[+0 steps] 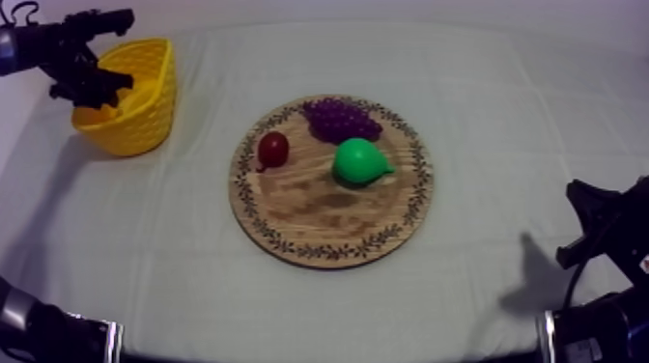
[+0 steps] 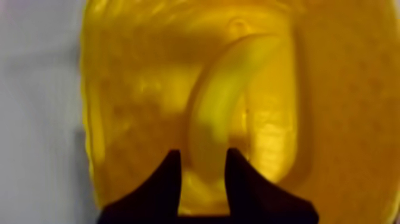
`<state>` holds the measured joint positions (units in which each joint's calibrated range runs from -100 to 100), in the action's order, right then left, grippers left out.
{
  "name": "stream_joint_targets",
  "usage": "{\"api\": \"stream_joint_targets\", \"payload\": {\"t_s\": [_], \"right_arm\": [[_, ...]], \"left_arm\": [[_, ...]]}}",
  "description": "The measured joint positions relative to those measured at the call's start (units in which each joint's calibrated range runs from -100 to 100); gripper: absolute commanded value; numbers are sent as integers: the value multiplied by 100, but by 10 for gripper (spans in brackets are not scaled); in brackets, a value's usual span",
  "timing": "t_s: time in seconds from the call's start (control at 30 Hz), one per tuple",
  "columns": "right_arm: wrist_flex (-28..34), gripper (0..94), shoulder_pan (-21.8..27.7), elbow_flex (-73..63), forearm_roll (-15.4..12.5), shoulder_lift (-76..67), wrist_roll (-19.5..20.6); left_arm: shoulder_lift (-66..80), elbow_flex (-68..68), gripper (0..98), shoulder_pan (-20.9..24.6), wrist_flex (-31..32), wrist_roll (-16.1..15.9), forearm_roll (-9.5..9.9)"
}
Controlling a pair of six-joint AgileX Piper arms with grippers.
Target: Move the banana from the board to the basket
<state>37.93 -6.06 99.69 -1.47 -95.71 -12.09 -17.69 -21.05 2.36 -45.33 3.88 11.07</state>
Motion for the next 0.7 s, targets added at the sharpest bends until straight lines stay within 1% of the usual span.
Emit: {"api": "stream_joint_targets", "payload": {"t_s": [0.07, 0.17, 0.3, 0.4, 0.53, 0.6, 0.7], "right_arm": [[0, 5, 0, 0, 0, 0, 0], [0, 5, 0, 0, 0, 0, 13], [0, 5, 0, 0, 0, 0, 1], [0, 5, 0, 0, 0, 0, 1], [0, 5, 0, 0, 0, 0, 1], [0, 5, 0, 0, 0, 0, 1], [0, 5, 0, 0, 0, 0, 1]], "left_arm": [[295, -146, 71, -75, 236, -78, -47], [861, -376, 25, -213, 337, -144, -61], [1940, -948, 7, -364, 616, -83, -71], [2872, -1608, 4, -442, 928, -5, -71], [4168, -2582, 2, -597, 1139, 106, -86], [4855, -3080, 2, -616, 1251, 120, -163], [5840, -3964, 2, -519, 1367, 8, -383]]}}
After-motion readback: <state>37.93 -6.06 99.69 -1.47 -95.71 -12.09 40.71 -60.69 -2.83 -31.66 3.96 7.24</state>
